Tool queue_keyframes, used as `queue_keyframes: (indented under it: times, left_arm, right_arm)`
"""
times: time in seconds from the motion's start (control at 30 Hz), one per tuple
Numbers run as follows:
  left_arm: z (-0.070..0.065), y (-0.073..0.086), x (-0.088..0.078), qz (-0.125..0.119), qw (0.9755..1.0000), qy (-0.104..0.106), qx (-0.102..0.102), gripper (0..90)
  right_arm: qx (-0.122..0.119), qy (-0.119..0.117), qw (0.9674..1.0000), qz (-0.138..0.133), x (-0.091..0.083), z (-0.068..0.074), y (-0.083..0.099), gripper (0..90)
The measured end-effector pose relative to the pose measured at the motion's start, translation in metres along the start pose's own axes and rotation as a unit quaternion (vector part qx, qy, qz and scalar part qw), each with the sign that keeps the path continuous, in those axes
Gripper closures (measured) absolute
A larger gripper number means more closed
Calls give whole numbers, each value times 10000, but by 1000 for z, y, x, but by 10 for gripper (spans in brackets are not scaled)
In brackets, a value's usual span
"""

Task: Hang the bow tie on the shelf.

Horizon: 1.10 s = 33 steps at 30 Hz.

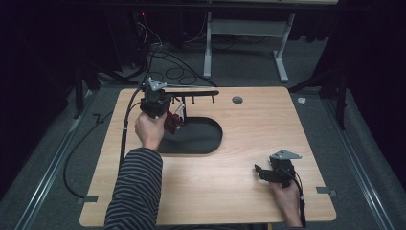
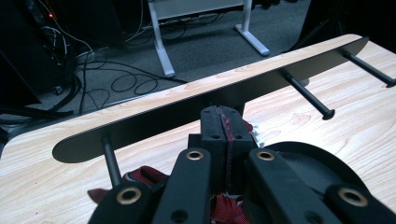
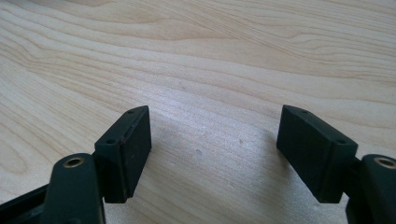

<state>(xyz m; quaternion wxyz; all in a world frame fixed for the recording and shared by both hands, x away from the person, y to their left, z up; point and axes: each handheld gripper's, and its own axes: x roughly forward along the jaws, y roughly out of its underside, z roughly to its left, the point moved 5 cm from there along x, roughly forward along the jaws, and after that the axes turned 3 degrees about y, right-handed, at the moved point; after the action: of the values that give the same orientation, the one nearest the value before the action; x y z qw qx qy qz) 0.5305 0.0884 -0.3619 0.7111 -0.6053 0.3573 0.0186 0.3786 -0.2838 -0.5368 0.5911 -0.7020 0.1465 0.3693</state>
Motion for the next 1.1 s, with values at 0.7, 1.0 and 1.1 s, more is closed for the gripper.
queue_keyframes:
  times: [0.7,1.0,1.1]
  left_arm:
    - [1,1,-2,50,10000,57,1,867]
    - [-4,1,-11,53,9998,187,95,834]
    - [-6,2,-16,16,9996,244,139,824]
  right_arm:
    - [-3,5,10000,-1,0,0,0,278]
    - [-3,7,10000,1,0,0,0,278]
    - [-6,7,10000,1,0,0,0,278]
